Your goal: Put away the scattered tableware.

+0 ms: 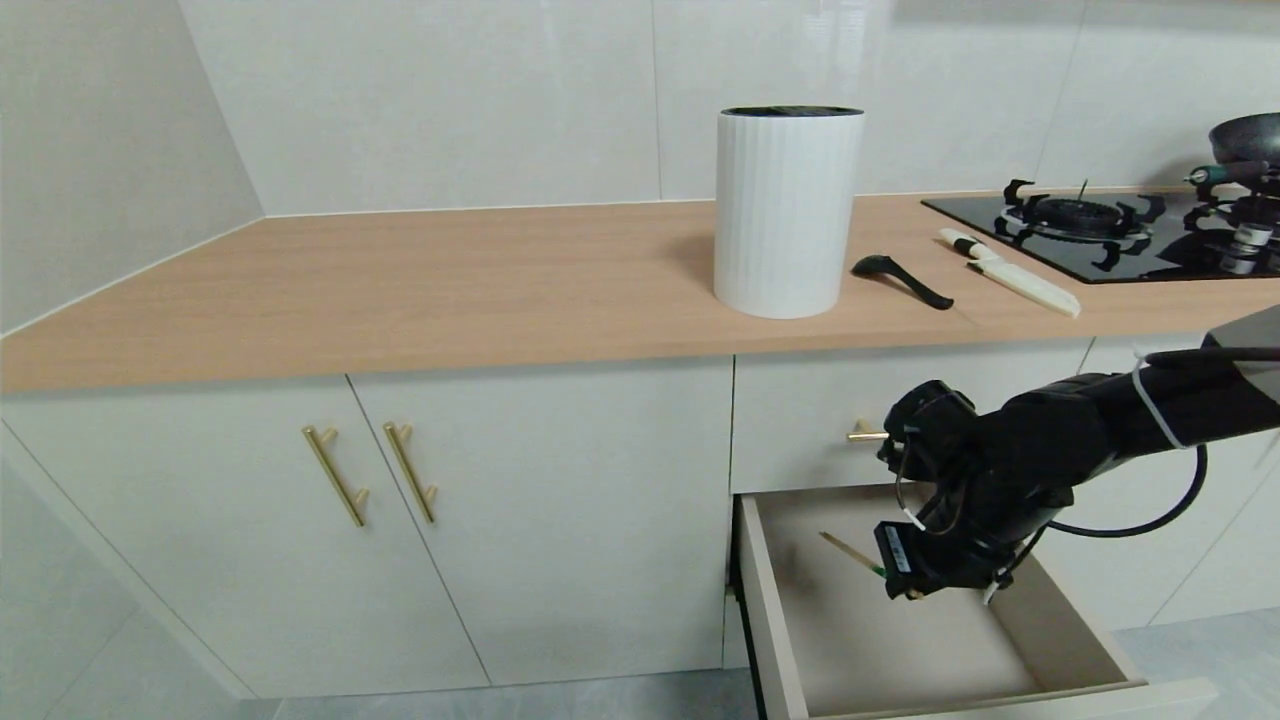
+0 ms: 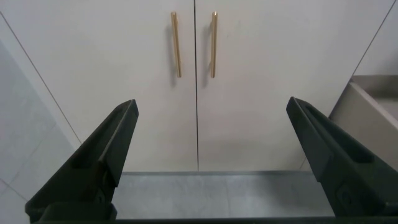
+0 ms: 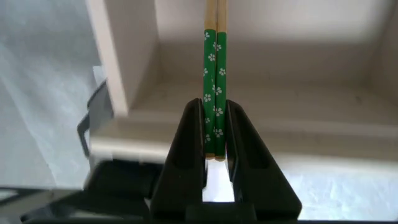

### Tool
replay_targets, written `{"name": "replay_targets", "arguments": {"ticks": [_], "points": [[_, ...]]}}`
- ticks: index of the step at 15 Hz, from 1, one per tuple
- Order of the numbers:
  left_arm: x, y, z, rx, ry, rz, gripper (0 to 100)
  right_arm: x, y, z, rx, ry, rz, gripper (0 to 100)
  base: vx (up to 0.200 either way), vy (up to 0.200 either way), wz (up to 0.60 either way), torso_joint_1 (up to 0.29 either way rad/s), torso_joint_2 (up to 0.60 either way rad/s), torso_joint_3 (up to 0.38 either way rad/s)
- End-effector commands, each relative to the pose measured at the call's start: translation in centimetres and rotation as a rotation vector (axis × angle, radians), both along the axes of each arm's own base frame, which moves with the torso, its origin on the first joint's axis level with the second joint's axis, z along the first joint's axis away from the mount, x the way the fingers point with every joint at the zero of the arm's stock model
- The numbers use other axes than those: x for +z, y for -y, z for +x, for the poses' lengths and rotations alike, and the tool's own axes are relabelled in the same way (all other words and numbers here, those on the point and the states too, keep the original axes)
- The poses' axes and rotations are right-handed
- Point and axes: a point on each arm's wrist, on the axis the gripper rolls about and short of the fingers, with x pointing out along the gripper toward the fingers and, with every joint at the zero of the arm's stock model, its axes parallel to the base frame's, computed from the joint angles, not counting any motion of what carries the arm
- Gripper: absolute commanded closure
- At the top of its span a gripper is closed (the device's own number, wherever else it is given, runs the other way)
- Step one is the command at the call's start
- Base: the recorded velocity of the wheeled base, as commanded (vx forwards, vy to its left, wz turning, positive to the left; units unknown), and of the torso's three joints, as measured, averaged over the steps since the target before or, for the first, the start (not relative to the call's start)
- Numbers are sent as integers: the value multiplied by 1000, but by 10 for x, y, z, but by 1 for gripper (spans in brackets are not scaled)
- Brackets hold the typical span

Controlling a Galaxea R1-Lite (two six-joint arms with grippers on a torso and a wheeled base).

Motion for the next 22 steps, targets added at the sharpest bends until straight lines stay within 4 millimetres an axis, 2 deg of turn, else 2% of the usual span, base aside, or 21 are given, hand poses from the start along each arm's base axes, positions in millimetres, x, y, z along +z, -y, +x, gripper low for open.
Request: {"name": "replay_targets", "arguments": {"ticks": [1, 6, 11, 16, 22], "points": [[0, 0, 0, 1, 0, 0, 0, -14, -5, 10, 2, -22, -11, 100, 0, 0, 0, -100, 442, 334], [0, 0, 0, 1, 0, 0, 0, -18, -8, 21, -6, 43, -8, 100, 0, 0, 0, -60, 432, 364], [0, 0, 0, 1, 0, 0, 0, -21, -12, 30, -8, 108, 16, 100, 0, 0, 0, -8, 105, 87], [0, 0, 0, 1, 2, 0, 0, -70, -15, 46, -30, 132, -98, 100, 0, 0, 0, 0, 0, 0], [0, 0, 0, 1, 2, 0, 0, -96, -16, 50, -19, 139, -165, 100, 0, 0, 0, 0, 0, 0]]}}
